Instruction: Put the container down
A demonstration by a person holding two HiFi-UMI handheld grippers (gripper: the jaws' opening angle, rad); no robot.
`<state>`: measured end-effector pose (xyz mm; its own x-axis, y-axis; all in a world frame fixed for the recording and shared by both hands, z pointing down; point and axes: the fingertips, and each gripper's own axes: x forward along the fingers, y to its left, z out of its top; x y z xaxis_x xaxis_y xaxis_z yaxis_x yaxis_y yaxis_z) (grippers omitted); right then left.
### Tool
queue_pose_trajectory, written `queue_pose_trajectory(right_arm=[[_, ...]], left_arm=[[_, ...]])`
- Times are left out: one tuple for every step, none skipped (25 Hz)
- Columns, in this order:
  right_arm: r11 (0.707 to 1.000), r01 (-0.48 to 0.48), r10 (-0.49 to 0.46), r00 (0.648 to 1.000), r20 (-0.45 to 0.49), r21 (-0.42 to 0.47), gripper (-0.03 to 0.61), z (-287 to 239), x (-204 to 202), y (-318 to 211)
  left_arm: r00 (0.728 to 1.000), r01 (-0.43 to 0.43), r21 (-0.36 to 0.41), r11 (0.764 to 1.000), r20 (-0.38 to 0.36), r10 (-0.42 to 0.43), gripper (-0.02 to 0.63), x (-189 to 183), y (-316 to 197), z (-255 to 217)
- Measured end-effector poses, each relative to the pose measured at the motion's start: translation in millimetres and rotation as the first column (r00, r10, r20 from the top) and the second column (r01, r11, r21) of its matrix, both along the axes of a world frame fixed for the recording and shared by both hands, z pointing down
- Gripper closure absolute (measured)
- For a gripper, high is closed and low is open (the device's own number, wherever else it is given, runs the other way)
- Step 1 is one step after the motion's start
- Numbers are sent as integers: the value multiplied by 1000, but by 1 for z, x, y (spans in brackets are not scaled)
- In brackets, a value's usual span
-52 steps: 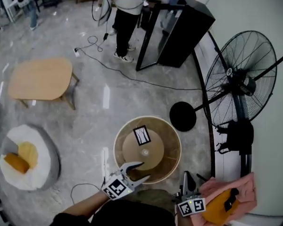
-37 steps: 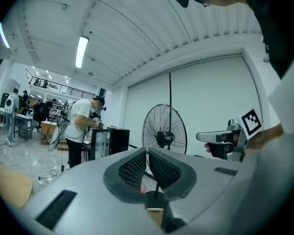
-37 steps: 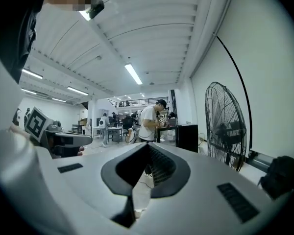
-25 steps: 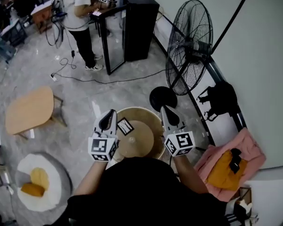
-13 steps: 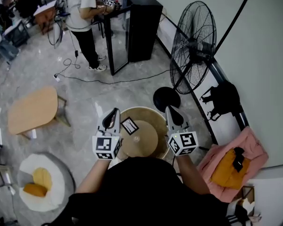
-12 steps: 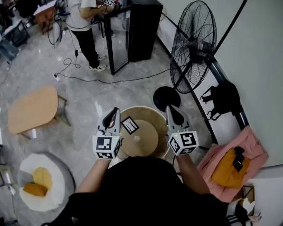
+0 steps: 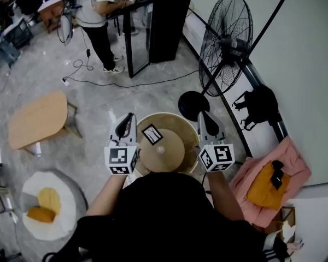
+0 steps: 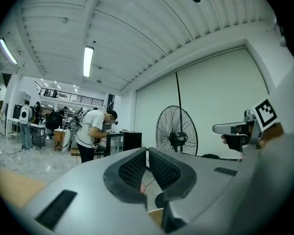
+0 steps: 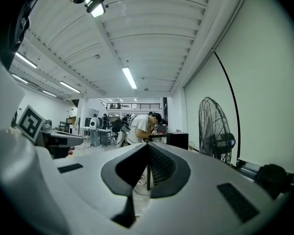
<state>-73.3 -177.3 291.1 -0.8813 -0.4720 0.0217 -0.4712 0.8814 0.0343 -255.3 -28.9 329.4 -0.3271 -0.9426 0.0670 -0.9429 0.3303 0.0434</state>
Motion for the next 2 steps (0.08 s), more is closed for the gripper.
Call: queue_pose_trajectory(right_arm=[[1000, 0, 0, 1000, 3, 3, 557, -1, -1, 1], [1000, 1, -1, 1000, 7, 5, 557, -2, -2, 2]], left_arm=[[1000, 2, 2, 1000, 6, -2, 578, -2, 2, -1], [1000, 3, 3, 1000, 11, -3, 578, -4, 3, -2]])
